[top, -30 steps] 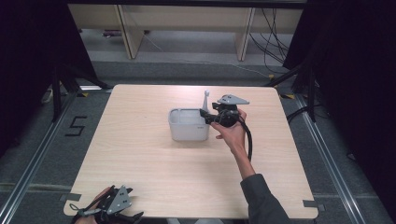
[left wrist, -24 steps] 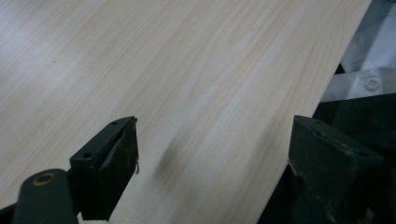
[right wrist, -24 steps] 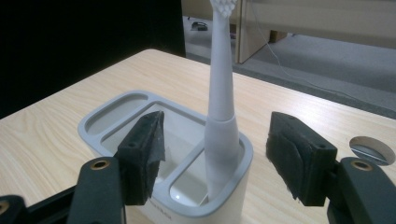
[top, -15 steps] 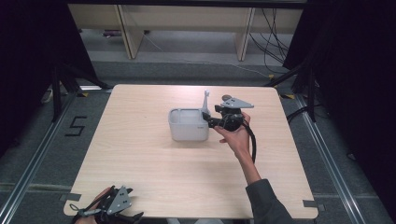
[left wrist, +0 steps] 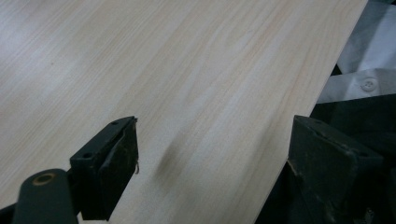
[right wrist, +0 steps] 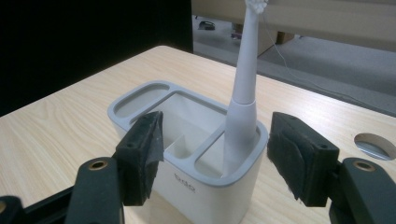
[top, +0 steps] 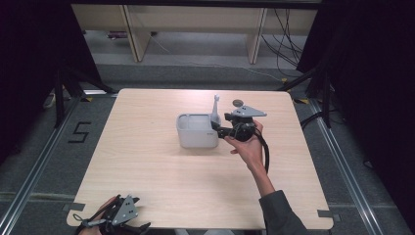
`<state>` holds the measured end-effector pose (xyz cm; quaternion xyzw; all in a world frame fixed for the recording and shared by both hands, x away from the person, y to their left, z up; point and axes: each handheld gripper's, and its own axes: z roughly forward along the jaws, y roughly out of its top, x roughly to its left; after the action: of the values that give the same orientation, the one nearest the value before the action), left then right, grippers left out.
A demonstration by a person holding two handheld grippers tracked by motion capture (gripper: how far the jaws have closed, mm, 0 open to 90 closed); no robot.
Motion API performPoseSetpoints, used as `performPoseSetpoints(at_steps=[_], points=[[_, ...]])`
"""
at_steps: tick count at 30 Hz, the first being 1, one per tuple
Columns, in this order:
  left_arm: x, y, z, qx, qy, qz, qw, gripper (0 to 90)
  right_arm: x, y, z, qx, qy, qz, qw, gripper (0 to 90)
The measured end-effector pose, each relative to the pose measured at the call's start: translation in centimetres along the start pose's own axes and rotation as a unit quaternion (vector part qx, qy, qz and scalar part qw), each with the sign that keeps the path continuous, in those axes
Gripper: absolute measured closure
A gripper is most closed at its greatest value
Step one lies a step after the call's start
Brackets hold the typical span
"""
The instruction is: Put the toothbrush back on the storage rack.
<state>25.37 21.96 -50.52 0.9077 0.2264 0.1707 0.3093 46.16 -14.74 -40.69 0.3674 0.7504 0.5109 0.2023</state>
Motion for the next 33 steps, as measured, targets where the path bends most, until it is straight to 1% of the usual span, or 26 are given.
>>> performPoseSetpoints(at_steps=[3, 5, 6, 7, 9, 10, 11, 12, 13, 14, 16, 17, 19, 20, 21, 22, 23, 24, 25, 26, 28, 29, 30, 31, 32, 33], points=[[0.1, 0.0, 0.0, 0.002, 0.001, 0.000, 1.0000, 15.8, 0.1, -0.1, 0.0, -0.002, -0.002, -0.003, 1.0000, 34.9], [0.1, 0.0, -0.1, -0.005, 0.004, 0.003, 1.0000, 15.8, 0.3, -0.1, -0.2, 0.008, -0.003, 0.005, 1.0000, 34.3], [0.1, 0.0, -0.1, -0.001, 0.005, 0.008, 1.0000, 15.8, 0.3, -0.1, -0.2, 0.003, -0.006, -0.003, 1.0000, 34.0], [0.0, 0.0, -0.1, -0.004, 0.004, 0.004, 1.0000, 15.8, 0.2, -0.2, -0.3, 0.004, -0.003, -0.010, 0.9999, 33.9], [0.2, 0.0, -0.1, 0.000, 0.005, 0.008, 1.0000, 15.8, 0.5, -0.3, -0.3, 0.000, -0.003, -0.002, 1.0000, 33.6], [0.1, 0.0, -0.1, -0.006, 0.007, 0.002, 1.0000, 15.8, 0.4, -0.3, -0.4, 0.003, -0.008, -0.015, 0.9998, 33.3], [0.2, 0.0, -0.2, -0.001, 0.007, 0.009, 0.9999, 15.8, 0.4, -0.3, -0.4, 0.003, -0.002, -0.009, 0.9999, 33.0], [0.1, 0.0, -0.1, -0.001, 0.006, 0.007, 1.0000, 15.8, 0.4, -0.3, -0.5, 0.004, -0.005, -0.015, 0.9999, 32.9], [0.1, 0.0, -0.1, 0.002, 0.003, 0.004, 1.0000, 15.8, 0.7, -0.4, -0.5, 0.002, -0.003, -0.002, 1.0000, 32.7], [0.1, 0.0, -0.1, -0.001, 0.004, 0.006, 1.0000, 15.8, 0.5, -0.4, -0.5, 0.002, -0.003, -0.015, 0.9999, 32.5], [0.2, 0.1, -0.2, 0.000, 0.007, 0.010, 0.9999, 15.8, 0.7, -0.5, -0.7, 0.007, -0.003, -0.009, 0.9999, 32.3], [0.0, 0.0, -0.1, -0.007, 0.006, 0.002, 1.0000, 15.8, 0.7, -0.6, -0.8, 0.007, -0.006, -0.009, 0.9999, 32.3], [0.1, 0.0, -0.2, 0.001, 0.005, 0.009, 0.9999, 15.8, 0.7, -0.7, -0.8, 0.007, 0.002, -0.017, 0.9998, 32.2], [0.1, 0.0, -0.1, -0.004, 0.006, 0.003, 1.0000, 15.8, 1.0, -0.8, -0.8, 0.009, -0.002, 0.000, 1.0000, 32.2], [0.1, 0.0, -0.1, -0.004, 0.006, 0.003, 1.0000, 15.8, 1.0, -0.8, -0.8, 0.009, -0.002, 0.000, 1.0000, 32.2], [0.2, 0.1, -0.2, 0.002, 0.007, 0.012, 0.9999, 15.8, 0.8, -0.8, -0.8, 0.008, 0.000, -0.014, 0.9999, 32.1], [0.1, 0.0, -0.2, -0.004, 0.006, 0.006, 1.0000, 15.8, 1.0, -0.9, -0.9, 0.013, 0.002, -0.011, 0.9998, 32.0], [0.0, 0.0, -0.2, -0.001, 0.003, 0.000, 1.0000, 15.8, 1.2, -1.0, -0.9, 0.015, -0.001, -0.006, 0.9999, 31.9], [0.1, 0.0, -0.2, 0.000, 0.007, 0.008, 0.9999, 15.8, 1.1, -1.0, -1.0, 0.017, 0.000, -0.017, 0.9997, 31.8], [0.1, 0.0, -0.1, -0.003, 0.007, 0.000, 1.0000, 15.8, 1.3, -1.0, -1.0, 0.019, 0.001, -0.012, 0.9998, 31.8], [0.0, 0.0, -0.2, -0.006, 0.006, -0.002, 1.0000, 15.8, 1.4, -1.1, -1.0, 0.015, 0.005, -0.018, 0.9997, 31.0], [0.1, 0.0, -0.2, -0.001, 0.004, 0.001, 1.0000, 15.8, 1.5, -1.1, -1.1, 0.016, 0.000, -0.017, 0.9997, 30.9], [0.0, 0.0, -0.1, -0.003, 0.003, -0.003, 1.0000, 15.8, 1.8, -1.1, -1.2, 0.021, 0.005, -0.011, 0.9997, 30.7], [0.2, 0.0, -0.3, 0.008, 0.004, 0.007, 0.9999, 15.8, 1.8, -1.1, -1.1, 0.015, 0.005, -0.018, 0.9997, 30.4], [0.2, 0.0, -0.3, 0.008, 0.004, 0.007, 0.9999, 15.8, 1.8, -1.1, -1.1, 0.015, 0.005, -0.018, 0.9997, 30.4], [0.1, 0.0, -0.2, -0.003, 0.008, -0.001, 1.0000, 15.8, 1.9, -1.1, -1.1, 0.015, 0.010, -0.021, 0.9996, 30.2]])
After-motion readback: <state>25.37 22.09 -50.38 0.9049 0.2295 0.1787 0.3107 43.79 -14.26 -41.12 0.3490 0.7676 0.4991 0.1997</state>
